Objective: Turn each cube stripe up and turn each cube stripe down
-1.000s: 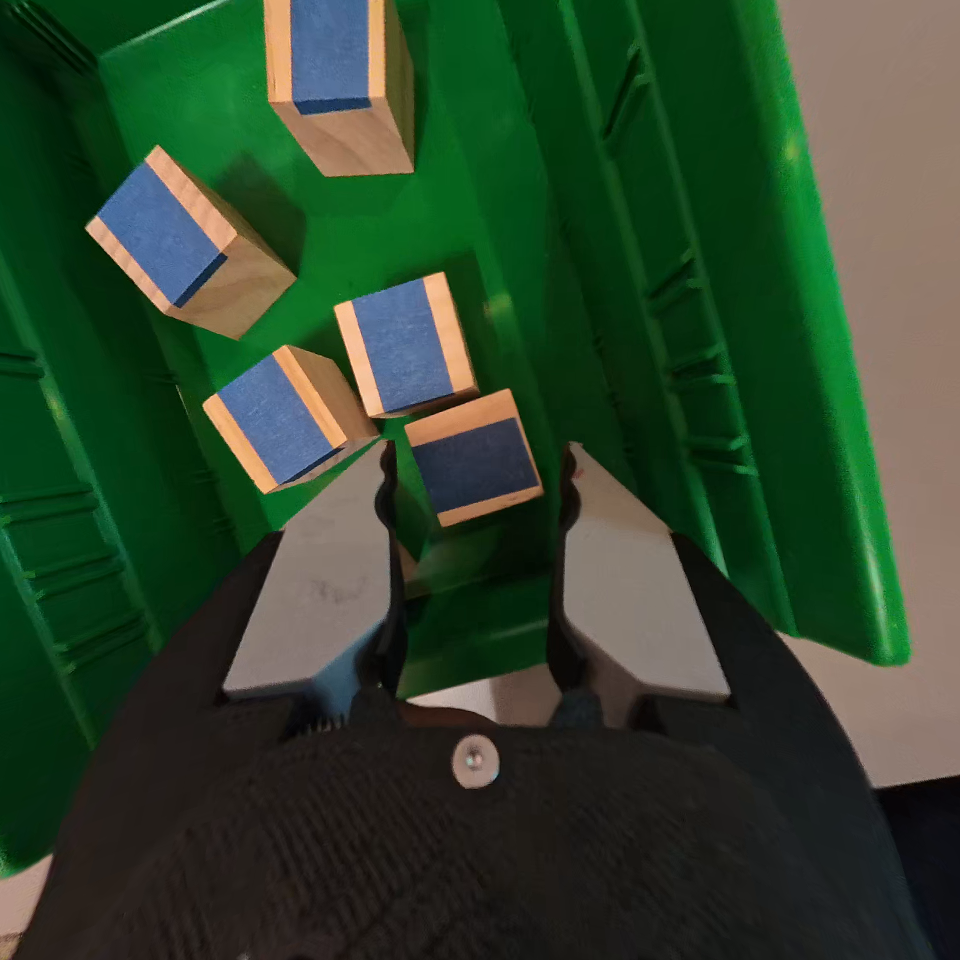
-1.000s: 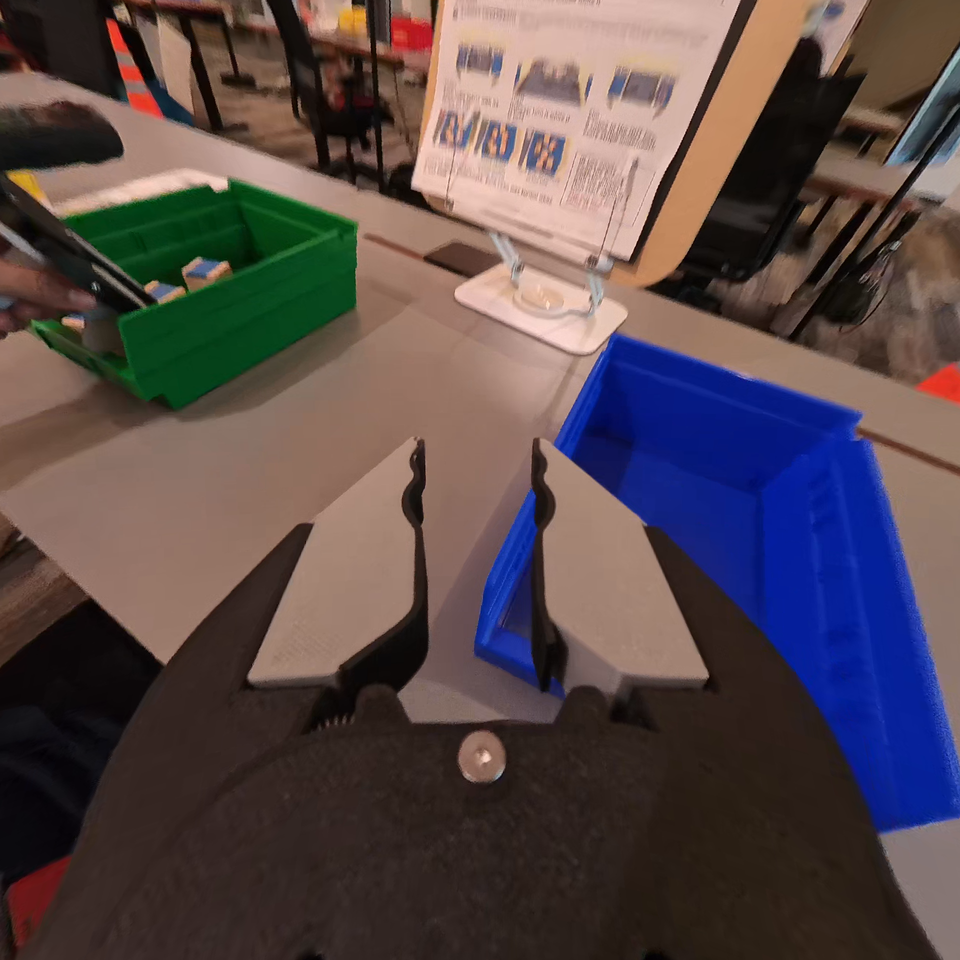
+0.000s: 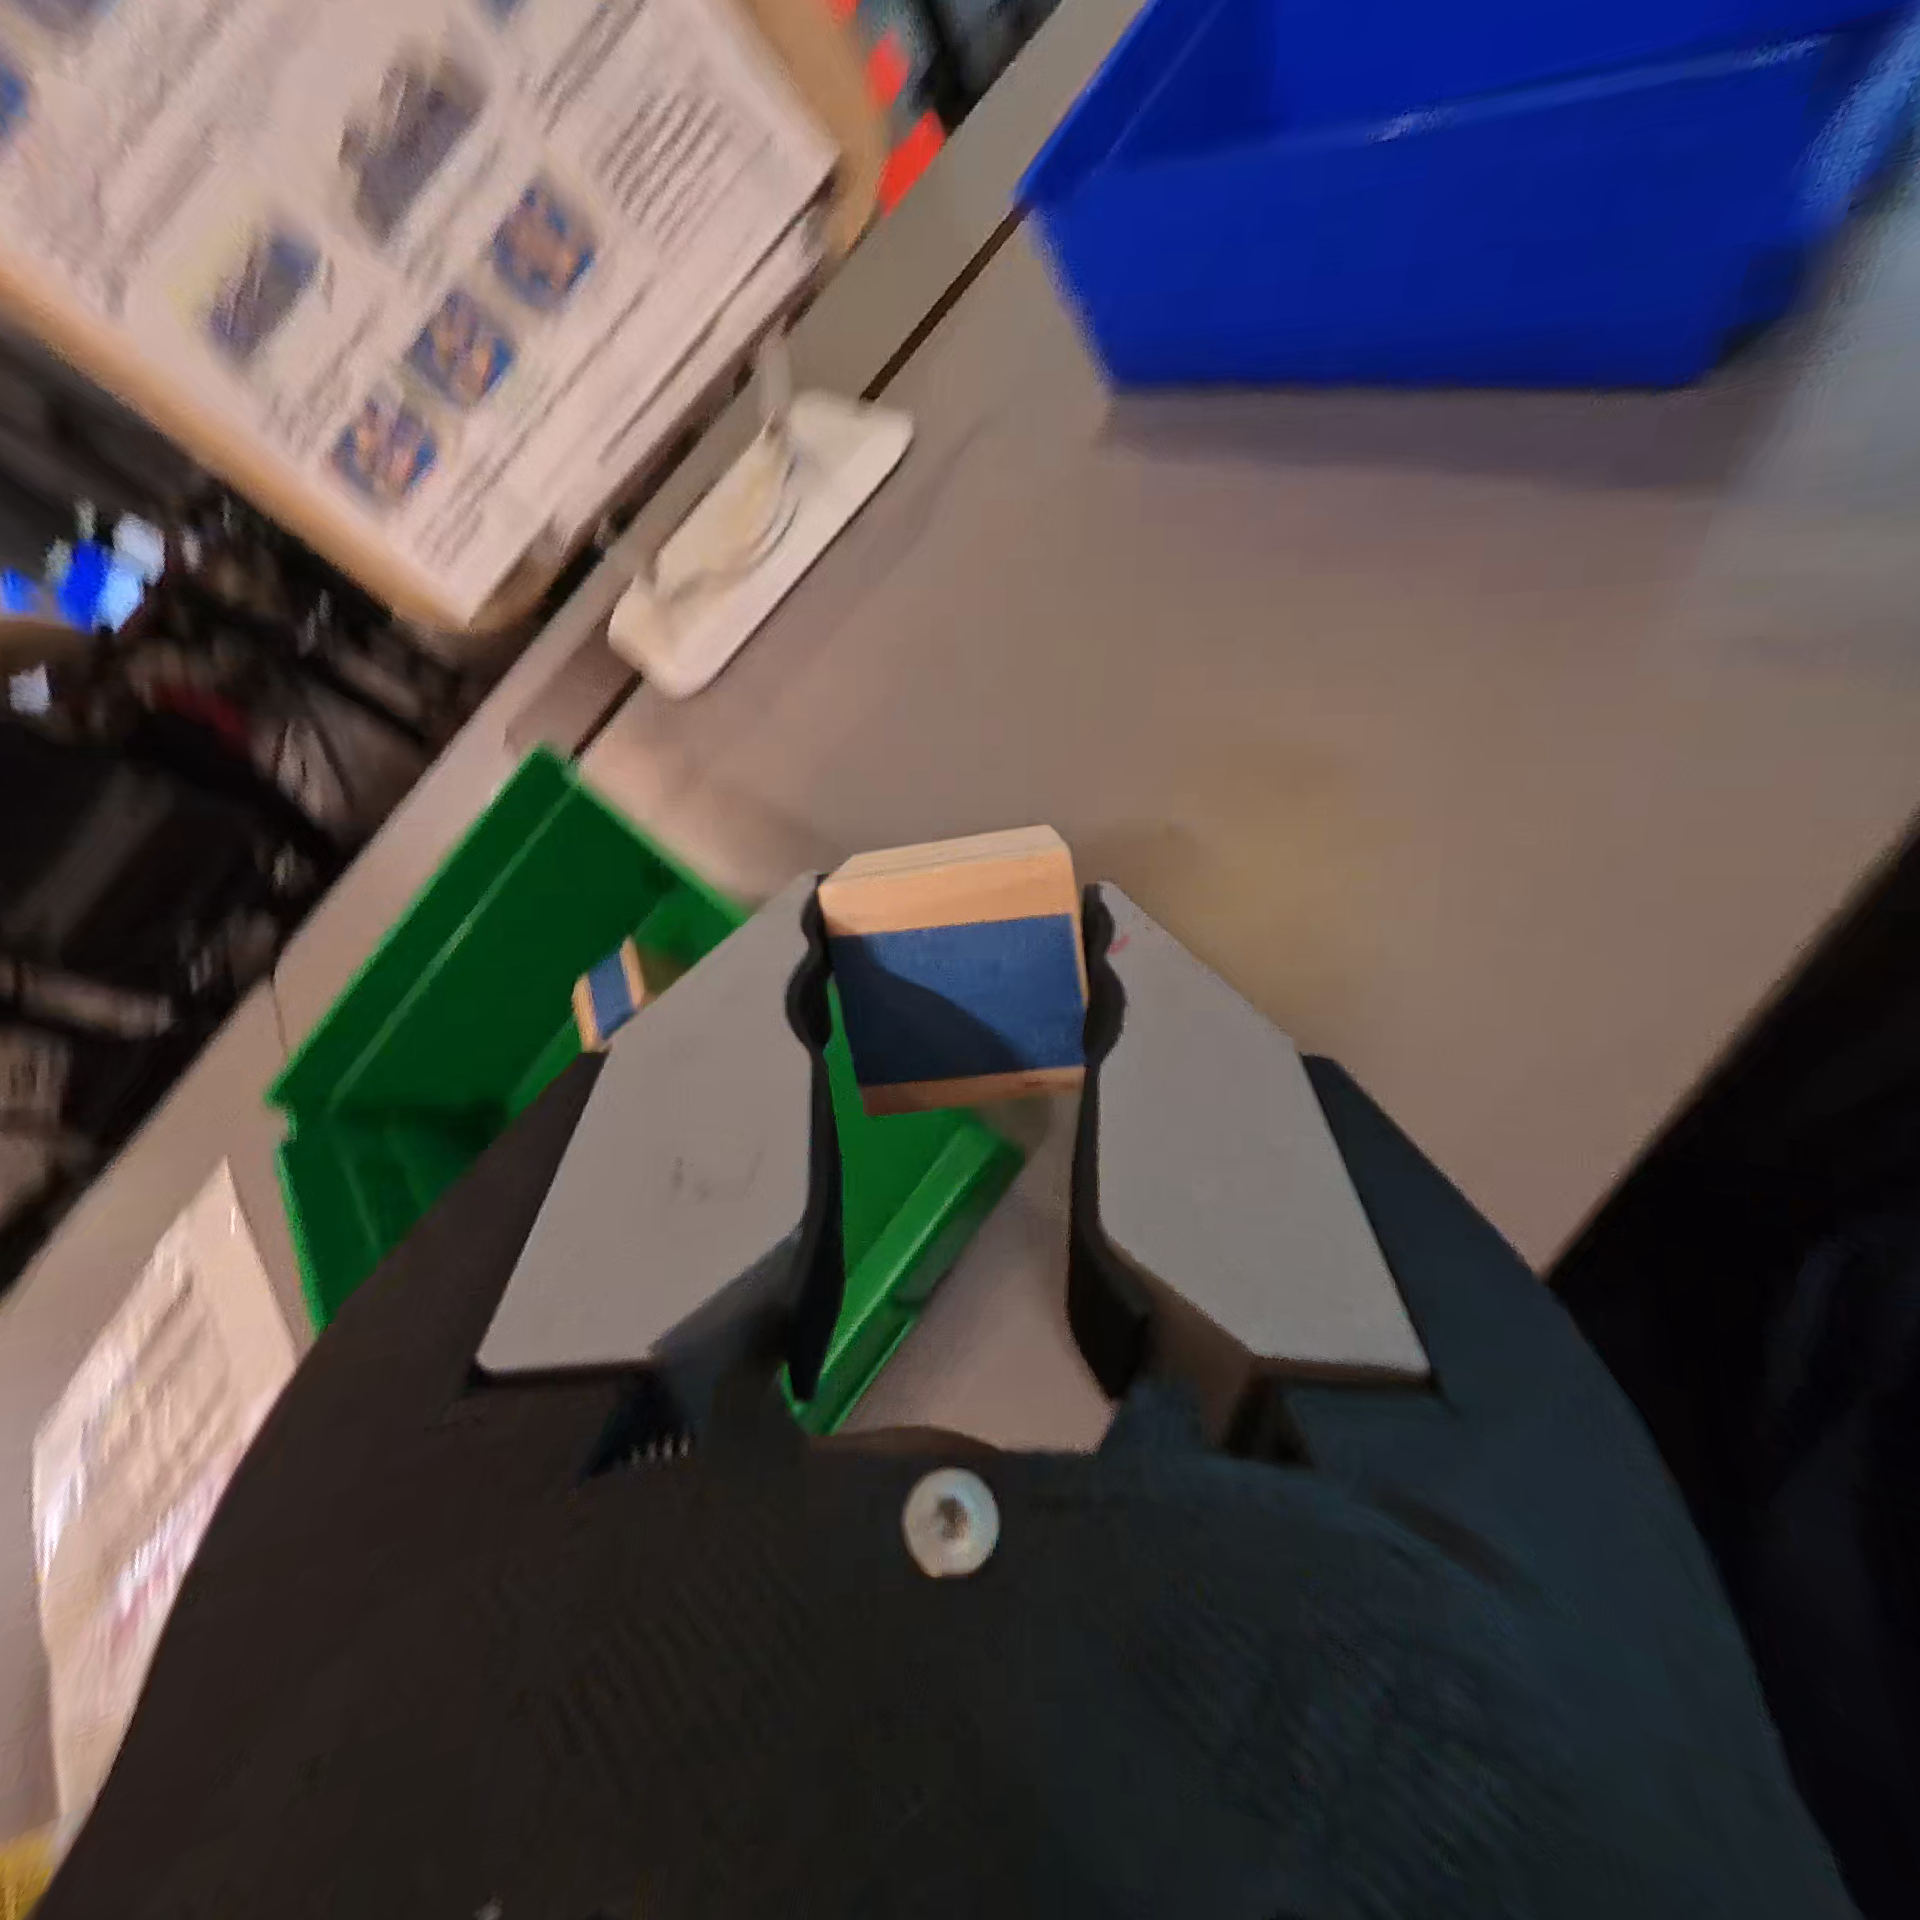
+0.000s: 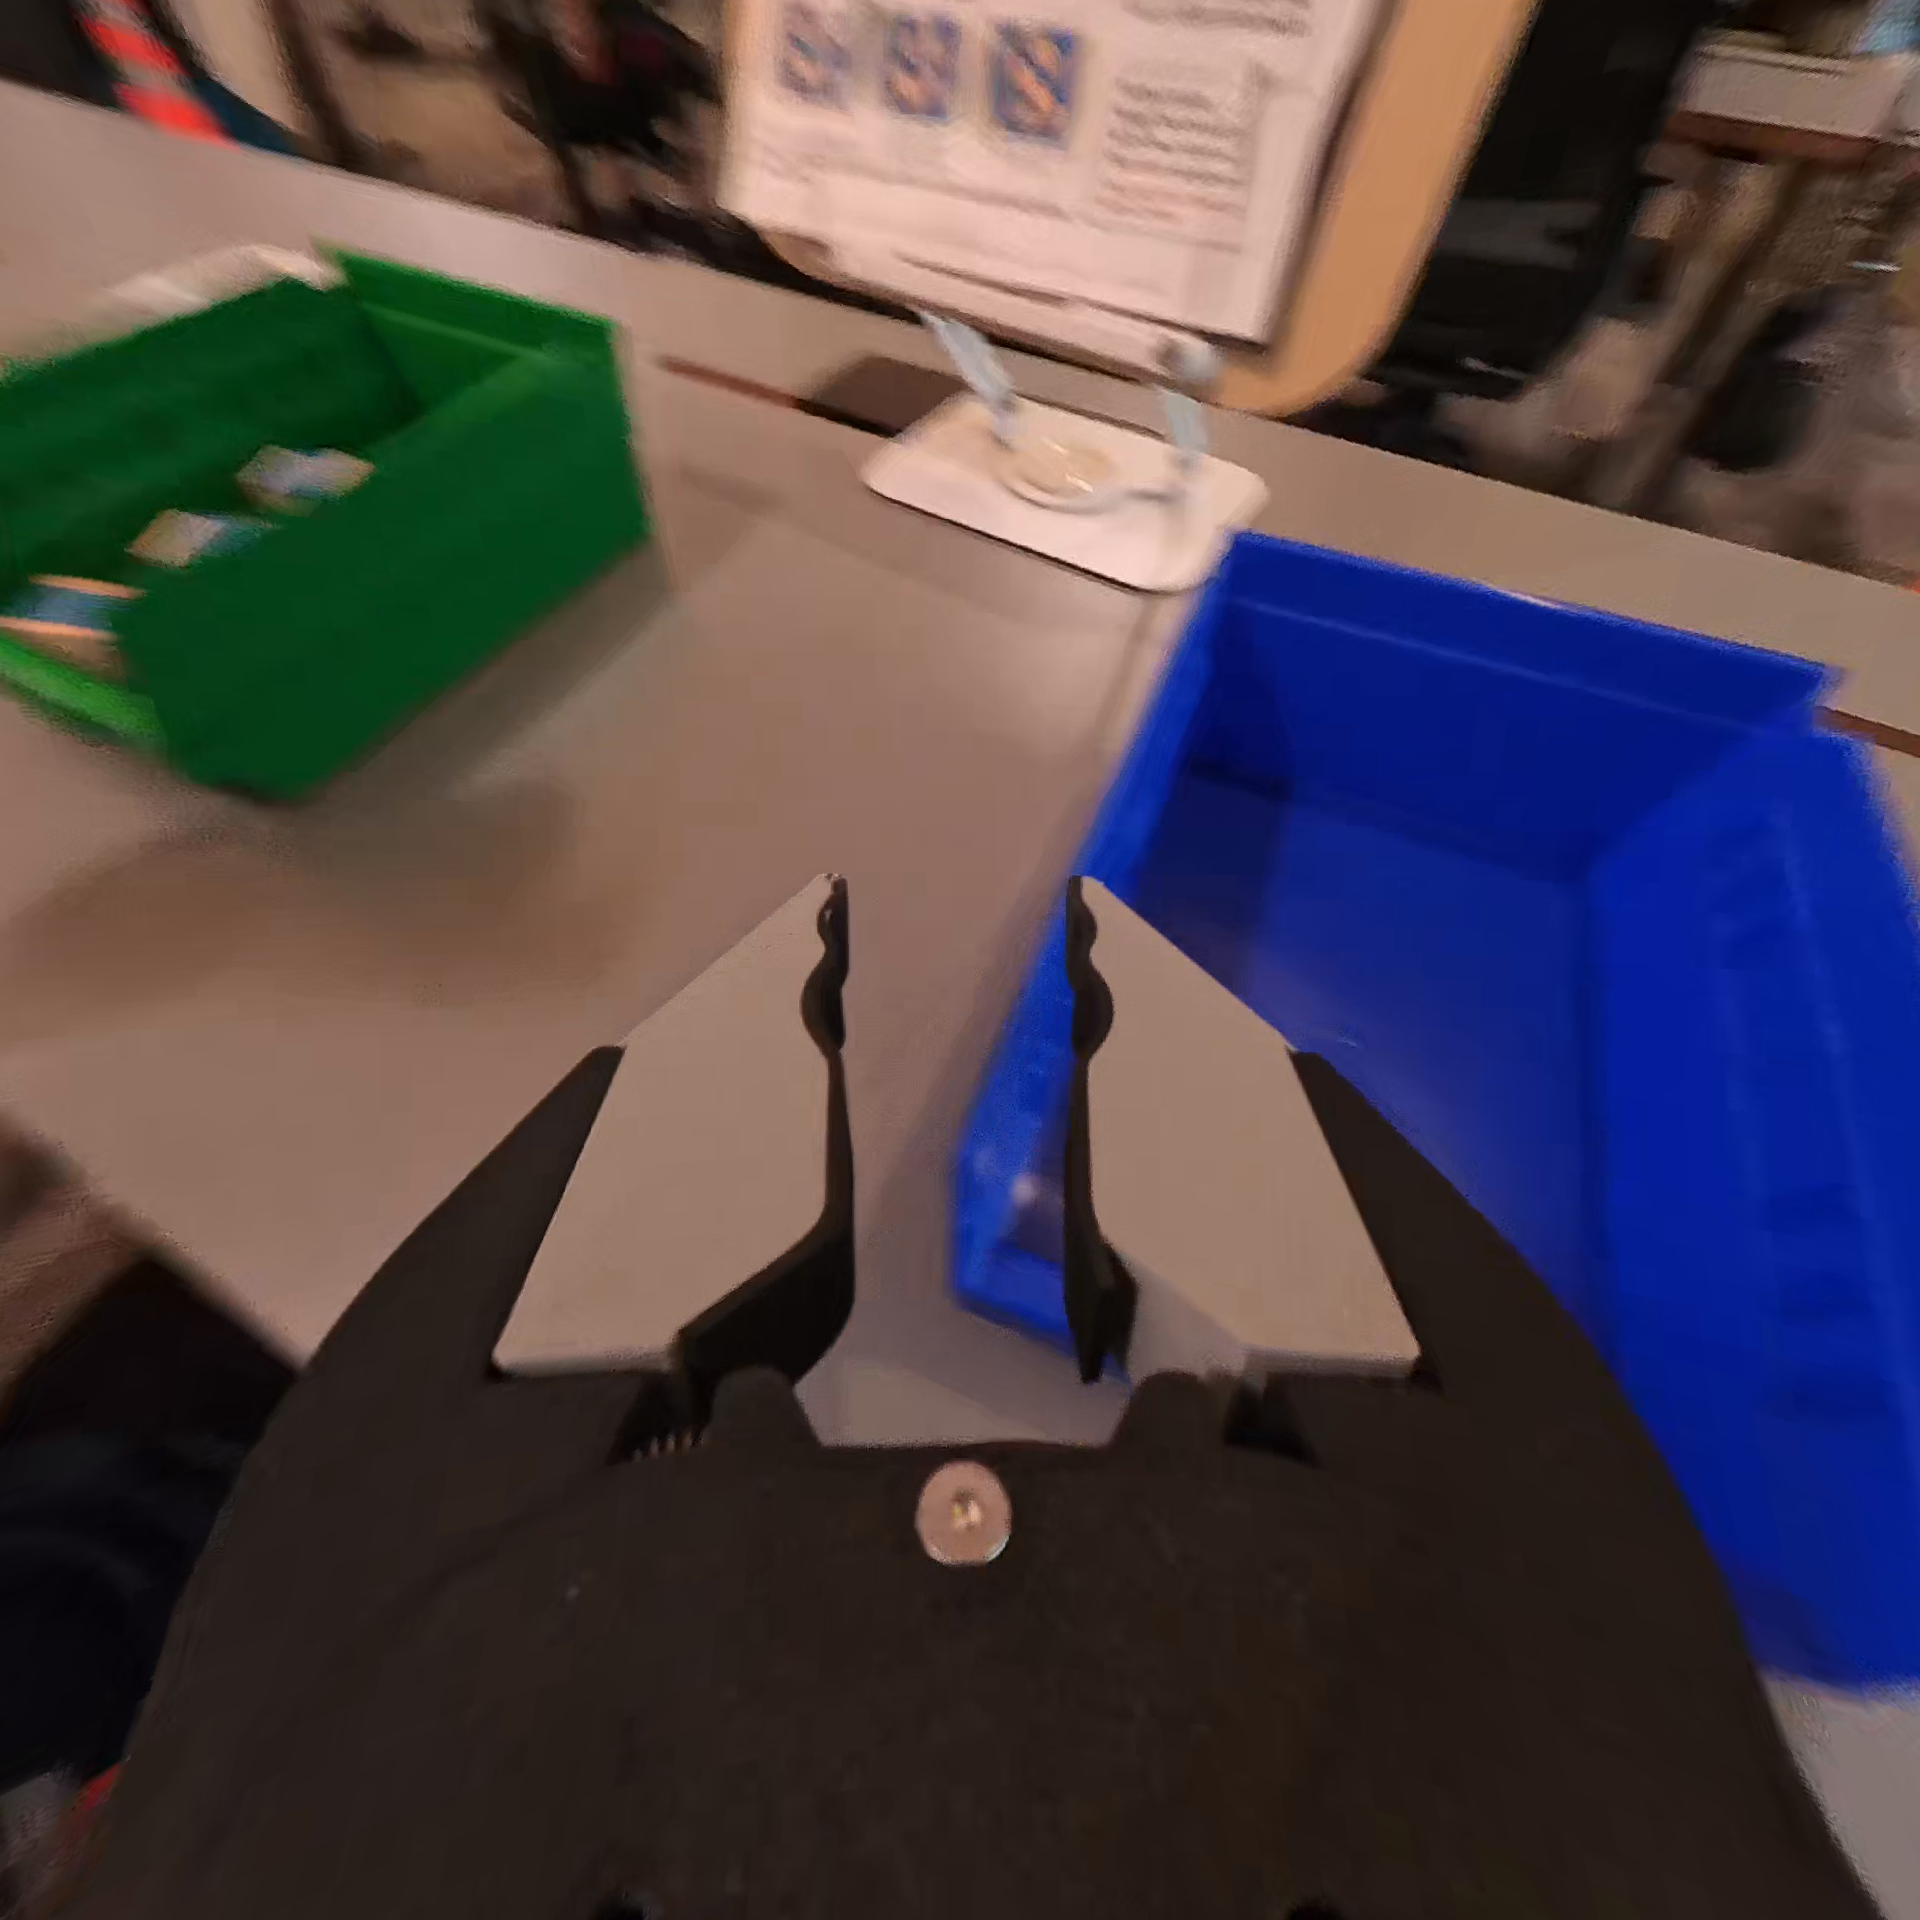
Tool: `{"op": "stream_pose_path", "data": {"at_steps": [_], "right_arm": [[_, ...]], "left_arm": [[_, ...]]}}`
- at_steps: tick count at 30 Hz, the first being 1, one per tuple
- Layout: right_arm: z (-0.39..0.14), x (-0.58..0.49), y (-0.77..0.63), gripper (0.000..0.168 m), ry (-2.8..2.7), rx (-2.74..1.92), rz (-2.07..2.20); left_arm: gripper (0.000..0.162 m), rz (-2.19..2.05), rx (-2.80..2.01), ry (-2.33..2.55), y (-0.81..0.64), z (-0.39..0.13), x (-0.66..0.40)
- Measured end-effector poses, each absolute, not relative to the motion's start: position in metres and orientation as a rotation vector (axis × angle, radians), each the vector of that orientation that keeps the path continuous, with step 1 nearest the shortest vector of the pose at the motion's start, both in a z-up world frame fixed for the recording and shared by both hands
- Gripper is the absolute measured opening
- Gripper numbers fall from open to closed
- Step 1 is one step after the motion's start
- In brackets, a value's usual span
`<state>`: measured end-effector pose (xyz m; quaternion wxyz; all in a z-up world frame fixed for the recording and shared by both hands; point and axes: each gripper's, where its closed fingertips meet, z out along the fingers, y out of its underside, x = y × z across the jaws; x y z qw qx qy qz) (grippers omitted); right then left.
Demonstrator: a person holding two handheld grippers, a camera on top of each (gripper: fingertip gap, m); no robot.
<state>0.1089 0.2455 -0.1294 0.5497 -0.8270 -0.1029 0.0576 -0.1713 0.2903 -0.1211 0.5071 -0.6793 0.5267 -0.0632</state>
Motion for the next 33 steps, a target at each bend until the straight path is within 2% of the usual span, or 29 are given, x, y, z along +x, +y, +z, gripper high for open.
{"op": "stream_pose_path", "data": {"at_steps": [4,7,8,12,15,22,33], "right_arm": [[-0.096,0.033,0.214,0.052,-0.38,-1.823,0.63],[-0.091,-0.029,0.189,0.068,-0.498,-1.785,0.997],[-0.092,-0.046,0.183,0.068,-0.537,-1.787,1.073],[-0.12,-0.078,0.186,0.07,-0.603,-1.884,1.017],[-0.134,-0.088,0.191,0.068,-0.61,-1.918,1.01],[-0.15,-0.105,0.192,0.042,-0.636,-1.93,1.121],[-0.143,-0.099,0.191,0.041,-0.619,-1.907,1.149]], "left_arm": [[0.046,-0.169,-1.351,1.44,0.228,-0.118,-0.124],[0.046,-0.047,-1.217,1.494,0.207,-0.129,-0.104],[0.046,-0.013,-1.185,1.499,0.204,-0.132,-0.099],[0.046,0.031,-1.04,1.554,0.187,-0.141,-0.081],[0.046,0.056,-0.97,1.533,0.182,-0.14,-0.076],[0.046,0.113,-0.994,1.563,0.189,-0.156,-0.072],[0.045,0.074,-0.914,1.462,0.192,-0.145,-0.078]]}}
